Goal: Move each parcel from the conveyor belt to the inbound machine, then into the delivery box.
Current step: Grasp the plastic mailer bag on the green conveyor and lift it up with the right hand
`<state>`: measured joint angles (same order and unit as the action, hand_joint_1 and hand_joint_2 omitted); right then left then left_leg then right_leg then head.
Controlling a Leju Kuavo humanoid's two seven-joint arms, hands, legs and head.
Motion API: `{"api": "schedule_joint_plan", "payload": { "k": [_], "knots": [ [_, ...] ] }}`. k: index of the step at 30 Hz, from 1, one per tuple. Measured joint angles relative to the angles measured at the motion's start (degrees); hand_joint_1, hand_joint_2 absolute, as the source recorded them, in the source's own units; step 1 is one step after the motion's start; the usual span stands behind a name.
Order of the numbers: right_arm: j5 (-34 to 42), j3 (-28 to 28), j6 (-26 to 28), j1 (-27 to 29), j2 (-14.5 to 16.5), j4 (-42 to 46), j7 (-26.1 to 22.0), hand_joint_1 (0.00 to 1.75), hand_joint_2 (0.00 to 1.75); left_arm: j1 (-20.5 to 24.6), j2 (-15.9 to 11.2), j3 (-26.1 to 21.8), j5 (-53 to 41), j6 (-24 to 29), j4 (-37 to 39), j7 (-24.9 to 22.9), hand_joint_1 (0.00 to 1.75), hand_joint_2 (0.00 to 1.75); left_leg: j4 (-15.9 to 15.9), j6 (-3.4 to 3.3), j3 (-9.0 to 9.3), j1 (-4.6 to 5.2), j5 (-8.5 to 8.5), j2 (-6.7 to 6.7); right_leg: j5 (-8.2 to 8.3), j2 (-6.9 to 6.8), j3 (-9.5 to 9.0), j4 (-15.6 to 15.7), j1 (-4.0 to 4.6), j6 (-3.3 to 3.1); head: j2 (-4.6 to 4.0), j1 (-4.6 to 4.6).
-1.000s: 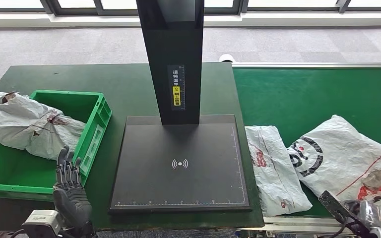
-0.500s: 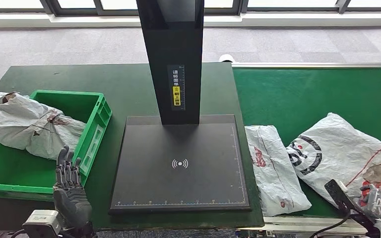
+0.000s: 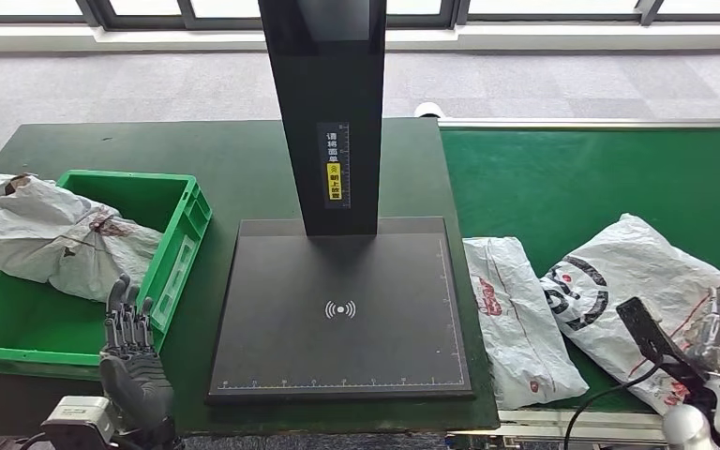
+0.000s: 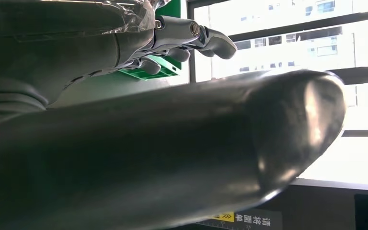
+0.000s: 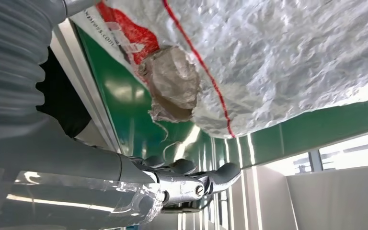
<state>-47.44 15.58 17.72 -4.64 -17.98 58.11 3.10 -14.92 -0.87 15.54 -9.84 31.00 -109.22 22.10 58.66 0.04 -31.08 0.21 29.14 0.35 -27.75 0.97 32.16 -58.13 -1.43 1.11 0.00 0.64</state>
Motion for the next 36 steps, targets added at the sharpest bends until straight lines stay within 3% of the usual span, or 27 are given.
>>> {"api": "schedule_joint_plan", "payload": {
  "k": [19,24,31,36],
  "knots": [
    [1.54,-5.65,-1.43,-4.01,2.07,-7.02,-0.56,0.0,1.75,0.33,-0.04,0.53,-1.19,-0.22,0.72,-1.19,0.0,0.0,0.0,0.0,0.0,0.0,-0.03,0.15,0.01,-0.12,0.0,-0.01,0.0,0.0,0.0,0.01],
    [1.64,-7.07,-6.43,-5.49,2.14,-10.28,1.94,0.0,1.75,0.57,-0.17,0.77,-1.29,-0.25,0.74,-1.75,0.0,0.0,0.0,-0.01,0.02,0.0,-0.04,0.16,0.01,-0.13,0.0,-0.01,0.0,0.0,0.0,0.01],
    [3.76,-7.86,-20.73,-9.15,0.58,-17.39,6.14,0.0,1.75,2.06,-0.42,1.6,-1.12,-1.3,1.66,-2.7,0.0,0.0,0.02,-0.01,0.17,-0.01,-0.04,0.06,0.02,-0.05,-0.09,0.0,0.01,0.01,0.0,0.01],
    [4.1,-8.55,-22.0,-11.03,-0.32,-20.31,6.32,0.0,1.75,2.49,-0.44,1.8,-1.13,-1.34,2.03,-2.8,0.0,0.0,0.03,-0.02,0.32,-0.01,-0.04,0.1,0.03,-0.07,-0.31,0.06,0.01,0.03,0.0,0.01]
  ]
}}
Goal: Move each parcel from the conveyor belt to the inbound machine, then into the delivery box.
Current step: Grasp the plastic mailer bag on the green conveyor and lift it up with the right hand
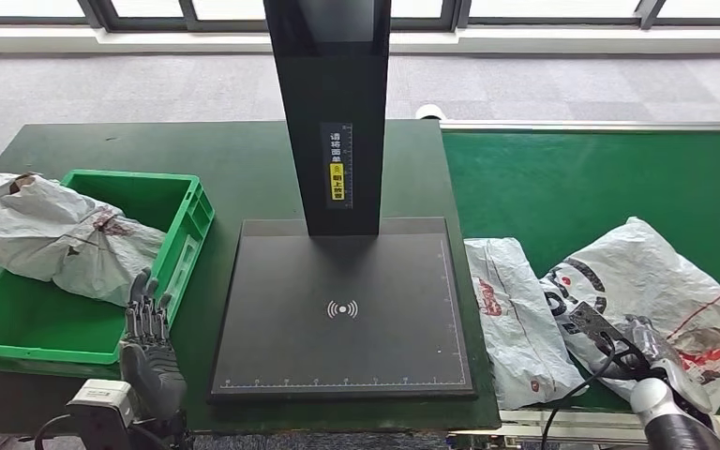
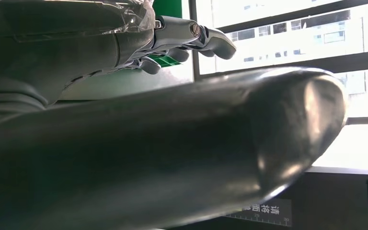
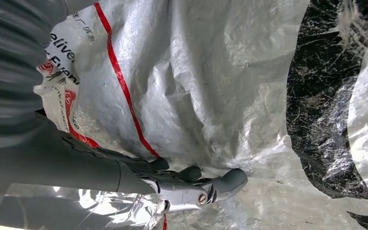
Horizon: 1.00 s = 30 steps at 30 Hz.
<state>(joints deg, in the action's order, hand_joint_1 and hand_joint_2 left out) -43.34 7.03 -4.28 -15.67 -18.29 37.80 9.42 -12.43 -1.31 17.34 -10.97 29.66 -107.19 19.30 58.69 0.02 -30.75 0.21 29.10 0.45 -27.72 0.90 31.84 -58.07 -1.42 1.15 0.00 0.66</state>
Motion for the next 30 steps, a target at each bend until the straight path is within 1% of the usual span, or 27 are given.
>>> {"api": "schedule_joint_plan", "payload": {
  "k": [7,11,14,17,20,22,24,26,30],
  "knots": [
    [0.05,-0.19,-0.33,-0.98,-0.33,-1.73,0.03,0.0,1.75,0.23,-0.07,0.01,0.0,0.0,0.15,-0.02,0.0,0.0,0.08,-0.06,0.04,0.0,-0.03,0.02,0.08,-0.01,-0.14,0.06,0.0,0.11,0.0,0.0],
    [0.08,-0.65,-3.53,-2.25,-0.74,-3.31,0.6,1.75,1.75,0.22,-0.14,0.01,0.0,0.2,0.14,-0.02,0.0,0.0,0.11,-0.08,0.05,0.0,-0.04,0.01,0.11,0.01,-0.17,0.07,0.0,0.17,0.0,0.0],
    [-1.0,-2.09,-5.33,-3.79,-1.54,-5.09,0.83,1.75,1.75,0.08,-0.2,0.01,-0.05,0.48,0.11,-0.04,0.0,0.0,0.13,-0.11,0.08,-0.01,-0.06,0.02,0.13,0.0,-0.2,0.12,0.0,0.2,0.0,0.0],
    [-1.96,-3.67,-3.74,-4.99,-2.06,-6.79,1.47,1.75,1.75,-0.29,-0.2,0.01,-0.68,0.53,-0.14,-0.45,0.0,0.0,0.13,-0.19,0.03,-0.01,-0.11,0.09,0.18,-0.05,-0.26,0.15,-0.01,0.26,0.0,0.0],
    [-1.96,-4.38,1.23,-5.47,-2.24,-7.69,2.73,1.75,1.75,-0.96,-0.2,0.01,-1.39,1.0,-0.75,-0.97,0.0,0.0,0.14,-0.25,-0.1,0.01,-0.15,0.18,0.23,-0.09,-0.23,0.15,-0.03,0.33,0.0,0.0],
    [-1.3,-4.45,6.02,-5.42,-2.21,-7.72,2.55,1.75,1.75,-1.54,-0.21,0.01,-1.58,1.72,-1.28,-1.04,0.0,0.0,0.15,-0.25,-0.15,0.02,-0.15,0.19,0.24,-0.09,-0.17,0.15,-0.03,0.33,0.0,0.0],
    [-0.04,-4.45,11.21,-4.73,-2.19,-6.89,1.55,1.75,1.75,-2.27,-0.29,0.01,-1.59,2.51,-1.86,-0.92,0.0,0.0,0.15,-0.25,-0.21,0.03,-0.15,0.21,0.23,-0.1,-0.08,0.15,-0.03,0.33,0.0,0.0],
    [1.42,-4.38,15.2,-3.38,-2.19,-5.08,0.45,1.75,1.75,-2.95,-0.43,0.01,-1.2,3.11,-2.31,-0.54,0.0,0.0,0.13,-0.25,-0.27,0.02,-0.15,0.23,0.23,-0.12,0.0,0.15,-0.03,0.33,0.0,0.0],
    [4.7,-3.14,20.19,0.26,-2.19,-0.4,-2.54,1.75,1.75,-3.58,-0.62,0.01,-0.44,3.54,-2.77,0.23,0.0,0.0,0.09,-0.24,-0.4,0.02,-0.15,0.33,0.21,-0.25,0.13,0.15,-0.02,0.31,0.0,-0.01]
  ]
}}
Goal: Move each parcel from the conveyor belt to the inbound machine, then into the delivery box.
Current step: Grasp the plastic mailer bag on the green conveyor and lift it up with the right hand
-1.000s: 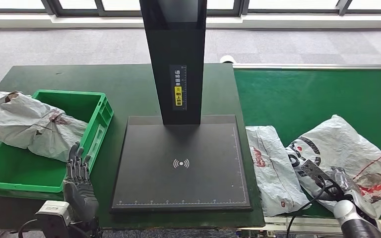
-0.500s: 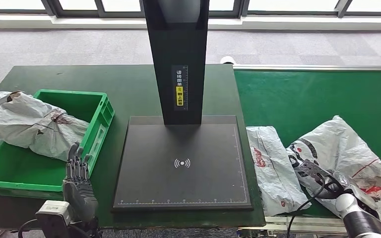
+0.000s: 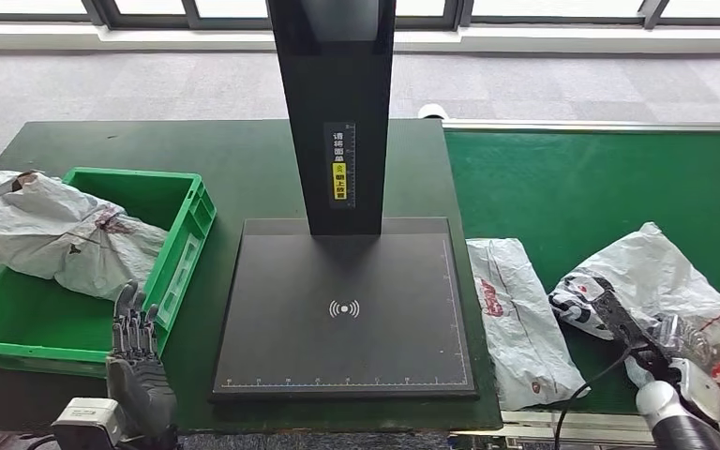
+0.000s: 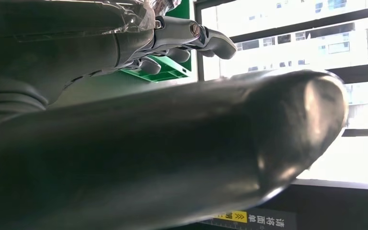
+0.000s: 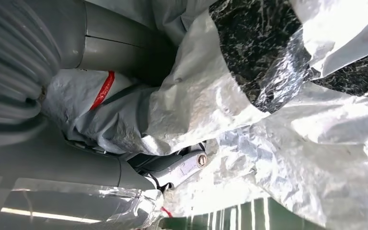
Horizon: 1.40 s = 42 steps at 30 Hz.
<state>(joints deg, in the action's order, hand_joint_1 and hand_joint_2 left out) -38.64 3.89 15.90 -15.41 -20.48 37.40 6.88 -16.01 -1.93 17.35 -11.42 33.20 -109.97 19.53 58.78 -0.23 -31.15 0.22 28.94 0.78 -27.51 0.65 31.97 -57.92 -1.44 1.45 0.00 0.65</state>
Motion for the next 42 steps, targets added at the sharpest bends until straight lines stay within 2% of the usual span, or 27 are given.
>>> {"api": "schedule_joint_plan", "payload": {
  "k": [5,12,19,24,28,31,34,42],
  "knots": [
    [1.35,1.76,1.31,3.23,0.0,4.45,-1.34,1.75,1.75,-0.03,-0.05,0.0,0.4,0.0,-0.12,0.2,0.0,0.0,-0.01,0.01,-0.11,-0.01,-0.01,0.02,-0.01,-0.05,0.1,0.0,0.0,-0.01,0.0,-0.01],
    [2.73,2.96,2.66,4.92,0.06,7.31,-2.39,1.75,1.75,-0.03,-0.1,0.0,0.43,-0.01,-0.13,0.32,0.0,0.0,0.0,0.01,-0.12,0.0,-0.01,0.02,0.0,-0.04,0.11,0.0,-0.01,0.0,0.0,0.01],
    [13.9,6.9,11.18,9.72,1.52,16.69,-12.41,1.75,1.75,0.1,-0.14,0.0,2.36,0.0,0.14,2.51,0.0,0.0,-0.01,0.01,-0.16,0.0,-0.01,0.06,-0.01,-0.07,0.18,0.0,0.0,-0.01,0.0,0.0],
    [17.82,9.47,14.57,13.84,2.69,27.1,-17.58,1.75,1.75,0.72,-0.17,0.13,4.64,0.0,1.18,4.49,0.0,0.0,-0.01,0.01,-0.21,0.0,-0.01,0.04,-0.01,-0.07,0.22,0.0,0.0,-0.01,0.0,0.0],
    [17.89,9.64,16.28,17.03,3.26,37.51,-21.15,1.75,1.75,1.7,-0.19,0.48,6.05,0.0,2.36,5.86,0.0,0.0,-0.01,0.01,-0.23,0.0,-0.01,0.03,-0.01,-0.07,0.21,0.0,-0.01,-0.01,0.0,-0.01],
    [15.22,7.87,16.97,18.23,3.39,45.04,-20.76,1.75,1.75,2.36,-0.19,0.64,6.82,-0.01,3.12,6.58,0.0,0.0,-0.02,0.02,-0.26,-0.01,-0.01,-0.03,-0.01,-0.02,0.2,-0.01,0.0,-0.01,0.0,-0.01],
    [11.26,3.69,17.11,18.09,3.35,49.87,-19.72,1.75,1.75,2.99,-0.19,1.07,7.1,-0.07,3.74,7.04,0.0,0.0,-0.03,0.02,-0.28,-0.01,-0.01,-0.13,0.0,0.07,0.2,-0.01,0.0,-0.02,0.0,0.0],
    [4.77,-9.92,15.91,13.46,3.17,52.16,-18.32,1.75,1.75,4.21,0.12,2.6,7.08,-1.78,5.05,6.95,0.0,0.0,-0.03,0.04,-0.17,-0.02,-0.11,-0.15,0.06,0.14,0.2,-0.01,0.0,-0.06,0.0,0.01]
  ]
}}
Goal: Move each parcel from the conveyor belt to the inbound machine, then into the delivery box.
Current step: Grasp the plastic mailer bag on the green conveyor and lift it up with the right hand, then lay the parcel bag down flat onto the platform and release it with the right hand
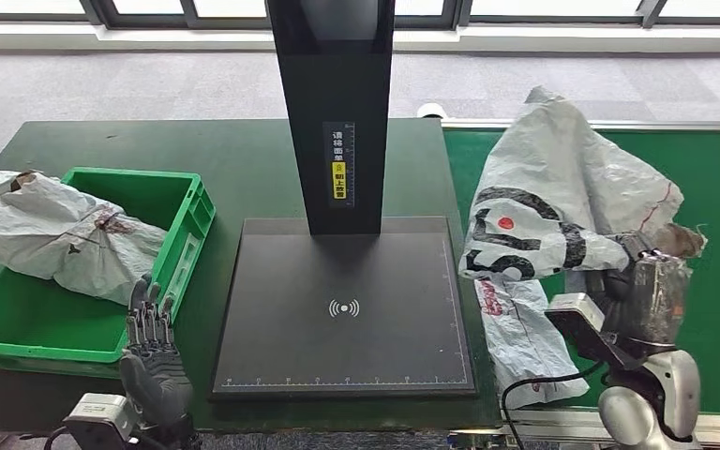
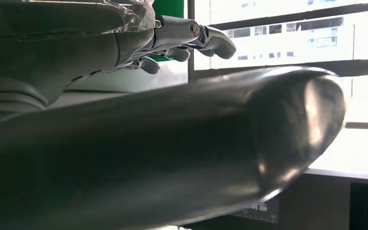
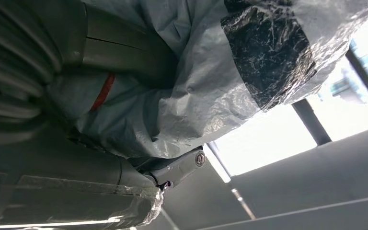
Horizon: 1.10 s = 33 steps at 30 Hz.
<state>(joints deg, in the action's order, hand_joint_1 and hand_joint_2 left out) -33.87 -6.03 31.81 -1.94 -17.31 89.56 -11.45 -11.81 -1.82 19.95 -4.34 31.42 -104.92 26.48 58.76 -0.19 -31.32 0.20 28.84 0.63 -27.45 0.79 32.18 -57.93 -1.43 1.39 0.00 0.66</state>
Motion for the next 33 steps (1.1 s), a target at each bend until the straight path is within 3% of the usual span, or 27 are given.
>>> {"api": "schedule_joint_plan", "payload": {
  "k": [9,20,27,33],
  "knots": [
    [-2.16,-15.76,-1.68,-4.62,0.85,-5.8,1.1,1.75,1.75,0.74,0.08,1.3,1.86,-0.22,1.65,0.97,0.0,0.0,-0.01,0.01,-0.03,-0.03,0.0,0.0,0.0,0.0,0.02,-0.01,0.03,-0.01,0.0,-0.01],
    [-1.24,-27.86,-6.92,-8.12,8.67,-10.63,-0.43,1.75,1.75,1.22,0.07,2.26,2.48,2.58,2.45,1.15,0.0,0.0,-0.03,0.05,-0.04,-0.09,-0.03,-0.01,0.0,0.03,0.09,-0.05,0.07,-0.03,0.0,0.0],
    [-2.98,-30.76,-10.82,-8.37,14.69,-10.6,-0.06,1.75,1.75,1.19,0.05,3.12,2.3,4.12,2.42,0.41,0.0,0.0,-0.04,0.1,-0.05,-0.12,-0.06,-0.01,0.01,0.02,0.1,-0.06,0.09,-0.07,0.0,0.0],
    [-2.64,-30.86,-12.13,-8.42,16.91,-10.42,-1.03,1.75,1.75,1.18,0.05,3.32,1.64,4.31,2.38,-0.19,0.0,0.0,-0.03,0.11,-0.05,-0.11,-0.07,-0.01,0.03,0.03,0.1,-0.06,0.09,-0.09,0.0,0.0]
  ]
}}
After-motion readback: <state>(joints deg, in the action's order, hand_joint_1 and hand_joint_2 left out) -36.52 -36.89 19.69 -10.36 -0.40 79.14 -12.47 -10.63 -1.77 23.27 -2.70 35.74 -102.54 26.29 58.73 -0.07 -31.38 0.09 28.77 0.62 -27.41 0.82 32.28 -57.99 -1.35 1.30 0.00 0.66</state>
